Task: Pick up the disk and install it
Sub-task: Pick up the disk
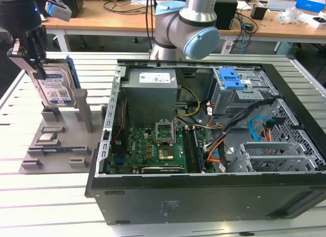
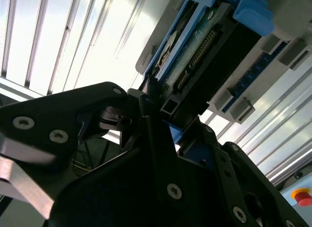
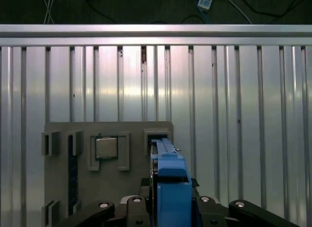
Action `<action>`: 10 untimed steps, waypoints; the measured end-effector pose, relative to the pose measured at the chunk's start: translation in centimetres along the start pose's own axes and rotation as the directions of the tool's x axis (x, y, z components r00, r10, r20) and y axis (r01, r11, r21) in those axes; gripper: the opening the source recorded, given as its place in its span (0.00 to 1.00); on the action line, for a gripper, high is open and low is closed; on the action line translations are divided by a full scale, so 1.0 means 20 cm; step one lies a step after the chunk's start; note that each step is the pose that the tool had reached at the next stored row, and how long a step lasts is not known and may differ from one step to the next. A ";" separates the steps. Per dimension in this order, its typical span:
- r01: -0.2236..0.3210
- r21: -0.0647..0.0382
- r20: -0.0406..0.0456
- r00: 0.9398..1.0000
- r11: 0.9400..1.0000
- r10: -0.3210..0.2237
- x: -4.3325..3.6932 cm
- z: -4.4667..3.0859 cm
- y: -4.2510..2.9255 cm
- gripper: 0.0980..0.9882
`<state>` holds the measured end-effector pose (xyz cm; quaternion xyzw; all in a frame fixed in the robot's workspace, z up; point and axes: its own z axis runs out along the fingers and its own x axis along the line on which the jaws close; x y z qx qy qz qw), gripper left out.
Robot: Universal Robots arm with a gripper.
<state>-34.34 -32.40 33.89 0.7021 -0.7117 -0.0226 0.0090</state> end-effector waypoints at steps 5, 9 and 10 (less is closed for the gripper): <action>0.000 0.000 0.000 1.000 1.000 0.000 -0.007 -0.047 0.000 0.30; 0.000 0.000 0.000 1.000 1.000 0.000 -0.011 -0.072 0.000 0.30; 0.000 0.000 0.000 1.000 1.000 0.000 -0.012 -0.082 0.000 0.30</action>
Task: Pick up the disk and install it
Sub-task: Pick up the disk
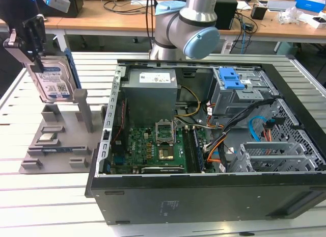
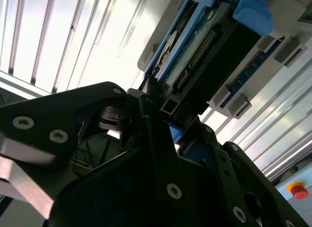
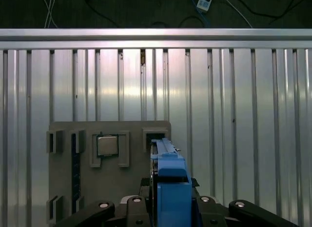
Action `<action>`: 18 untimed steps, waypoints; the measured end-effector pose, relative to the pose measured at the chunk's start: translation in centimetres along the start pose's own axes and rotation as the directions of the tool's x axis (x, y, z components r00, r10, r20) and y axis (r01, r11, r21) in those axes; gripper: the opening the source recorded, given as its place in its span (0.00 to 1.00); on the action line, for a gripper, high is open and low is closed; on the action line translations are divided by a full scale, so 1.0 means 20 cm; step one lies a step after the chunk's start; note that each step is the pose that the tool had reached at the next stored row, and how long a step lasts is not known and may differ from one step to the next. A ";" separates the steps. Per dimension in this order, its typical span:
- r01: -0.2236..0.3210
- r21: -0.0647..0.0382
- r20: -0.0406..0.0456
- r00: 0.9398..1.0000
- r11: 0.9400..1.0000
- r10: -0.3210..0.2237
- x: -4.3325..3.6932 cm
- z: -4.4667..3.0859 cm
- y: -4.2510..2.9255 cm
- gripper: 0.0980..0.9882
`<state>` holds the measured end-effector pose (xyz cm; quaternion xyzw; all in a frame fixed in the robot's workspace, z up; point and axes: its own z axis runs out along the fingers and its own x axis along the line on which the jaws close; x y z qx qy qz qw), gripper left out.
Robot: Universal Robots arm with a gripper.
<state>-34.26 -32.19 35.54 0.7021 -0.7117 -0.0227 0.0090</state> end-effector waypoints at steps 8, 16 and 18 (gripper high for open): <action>0.000 0.000 0.000 1.000 1.000 0.000 -0.007 -0.051 0.000 0.30; 0.000 0.000 0.000 1.000 1.000 0.000 -0.013 -0.104 0.000 0.30; 0.000 0.000 0.000 1.000 1.000 0.000 -0.015 -0.118 -0.001 0.30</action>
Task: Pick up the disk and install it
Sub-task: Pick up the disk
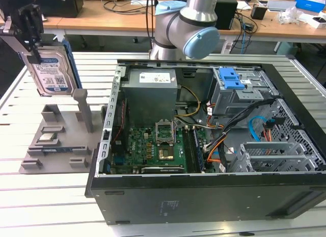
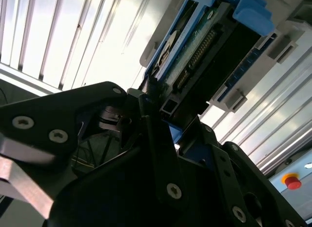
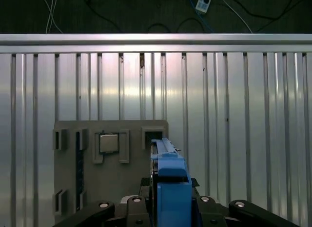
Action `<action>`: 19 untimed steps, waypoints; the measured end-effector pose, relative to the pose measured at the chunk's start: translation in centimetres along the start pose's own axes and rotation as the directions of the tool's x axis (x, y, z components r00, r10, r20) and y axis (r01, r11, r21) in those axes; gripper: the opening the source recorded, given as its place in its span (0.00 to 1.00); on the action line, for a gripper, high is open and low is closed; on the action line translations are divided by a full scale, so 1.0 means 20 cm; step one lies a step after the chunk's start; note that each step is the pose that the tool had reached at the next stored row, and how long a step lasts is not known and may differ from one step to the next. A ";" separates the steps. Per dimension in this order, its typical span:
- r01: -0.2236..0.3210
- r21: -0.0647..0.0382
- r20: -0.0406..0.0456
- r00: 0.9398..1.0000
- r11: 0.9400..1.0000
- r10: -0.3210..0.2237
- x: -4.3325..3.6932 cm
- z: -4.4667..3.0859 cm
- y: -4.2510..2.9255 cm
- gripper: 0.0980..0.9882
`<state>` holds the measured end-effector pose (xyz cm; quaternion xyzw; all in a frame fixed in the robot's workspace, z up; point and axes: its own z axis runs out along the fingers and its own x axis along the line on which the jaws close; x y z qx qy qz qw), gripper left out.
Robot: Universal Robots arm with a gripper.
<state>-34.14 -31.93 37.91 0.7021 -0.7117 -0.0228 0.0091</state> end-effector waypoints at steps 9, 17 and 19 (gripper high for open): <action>0.000 0.000 0.000 1.000 1.000 0.000 -0.010 -0.072 -0.002 0.30; 0.000 -0.001 0.000 1.000 1.000 0.000 -0.020 -0.142 -0.002 0.30; 0.000 -0.001 0.000 1.000 1.000 0.000 -0.022 -0.158 -0.002 0.30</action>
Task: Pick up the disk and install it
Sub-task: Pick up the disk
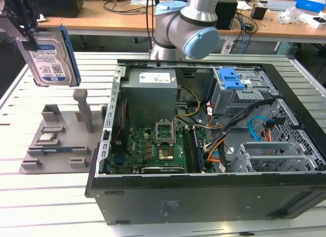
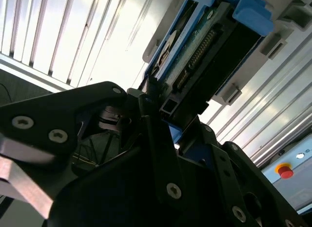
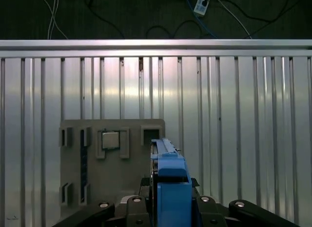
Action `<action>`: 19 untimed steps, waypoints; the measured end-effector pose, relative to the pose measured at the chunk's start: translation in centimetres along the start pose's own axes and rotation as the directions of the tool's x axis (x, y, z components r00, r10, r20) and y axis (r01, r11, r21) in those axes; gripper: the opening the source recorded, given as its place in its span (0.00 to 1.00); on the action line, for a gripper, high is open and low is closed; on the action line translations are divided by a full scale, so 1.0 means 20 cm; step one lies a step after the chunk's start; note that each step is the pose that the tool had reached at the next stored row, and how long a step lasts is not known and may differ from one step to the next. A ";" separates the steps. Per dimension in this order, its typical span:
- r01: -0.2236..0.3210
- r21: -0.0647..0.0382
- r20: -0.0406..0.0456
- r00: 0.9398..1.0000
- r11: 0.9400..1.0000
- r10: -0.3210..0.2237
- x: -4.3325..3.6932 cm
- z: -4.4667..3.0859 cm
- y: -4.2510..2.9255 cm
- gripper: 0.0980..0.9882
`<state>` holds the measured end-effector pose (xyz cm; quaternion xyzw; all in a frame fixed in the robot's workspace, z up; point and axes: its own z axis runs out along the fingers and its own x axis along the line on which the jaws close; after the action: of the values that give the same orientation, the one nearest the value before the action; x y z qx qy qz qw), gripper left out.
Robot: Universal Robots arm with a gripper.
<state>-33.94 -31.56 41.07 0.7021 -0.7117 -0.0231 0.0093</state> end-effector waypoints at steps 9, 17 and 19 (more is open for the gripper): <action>0.000 -0.001 0.000 1.000 1.000 0.000 -0.013 -0.085 -0.001 0.30; 0.000 -0.001 0.000 1.000 1.000 0.000 -0.020 -0.142 -0.002 0.30; 0.000 -0.001 0.000 1.000 1.000 0.000 -0.022 -0.158 -0.002 0.30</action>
<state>-33.74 -31.18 44.23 0.7021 -0.7117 -0.0235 0.0098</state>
